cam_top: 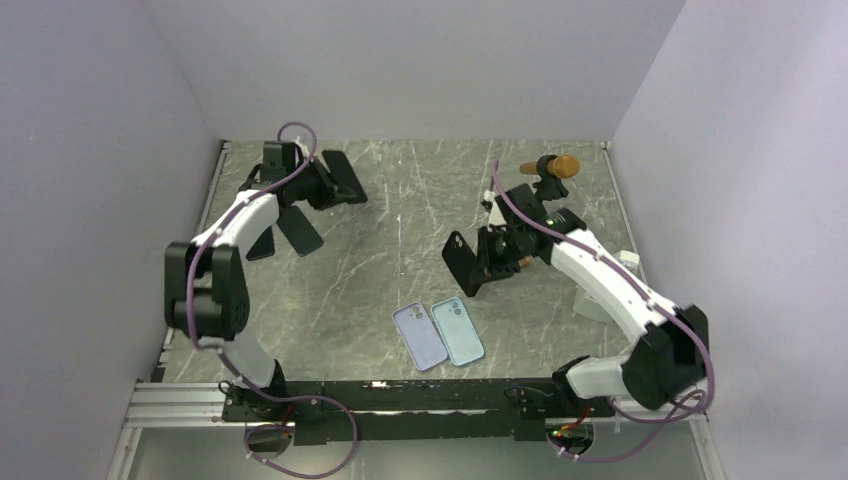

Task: Take the phone out of the phone case
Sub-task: Place the phone at the center of the board.

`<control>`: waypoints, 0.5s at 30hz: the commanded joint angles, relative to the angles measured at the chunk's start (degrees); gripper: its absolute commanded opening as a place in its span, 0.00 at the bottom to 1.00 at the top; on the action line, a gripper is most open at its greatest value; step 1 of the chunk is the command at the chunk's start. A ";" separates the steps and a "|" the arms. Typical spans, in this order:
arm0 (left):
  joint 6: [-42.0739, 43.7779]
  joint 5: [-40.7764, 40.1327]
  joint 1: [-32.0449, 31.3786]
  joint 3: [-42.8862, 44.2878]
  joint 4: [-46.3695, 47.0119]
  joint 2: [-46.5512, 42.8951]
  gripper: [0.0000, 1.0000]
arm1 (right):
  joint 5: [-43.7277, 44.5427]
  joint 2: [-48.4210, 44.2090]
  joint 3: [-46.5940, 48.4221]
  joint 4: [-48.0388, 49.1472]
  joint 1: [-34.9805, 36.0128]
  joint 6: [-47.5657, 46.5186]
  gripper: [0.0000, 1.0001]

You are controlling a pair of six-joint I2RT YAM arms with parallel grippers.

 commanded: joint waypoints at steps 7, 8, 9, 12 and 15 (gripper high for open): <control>1.14 8.44 8.19 -4.41 14.86 13.46 0.00 | -8.45 -15.41 -17.56 6.61 -0.23 9.00 0.00; 1.37 8.77 8.51 -3.96 15.82 14.61 0.00 | -9.25 -16.49 -19.06 6.93 -0.46 9.55 0.00; 1.25 9.72 9.02 -3.30 16.28 16.34 0.00 | -9.80 -17.60 -20.45 7.20 -0.77 10.10 0.00; 0.59 12.24 9.80 0.73 15.59 22.32 0.00 | -10.71 -21.23 -24.31 7.66 -2.22 11.59 0.00; 1.50 12.36 9.63 5.69 11.19 26.16 0.01 | -9.31 -24.15 -26.24 5.59 -4.17 11.93 0.00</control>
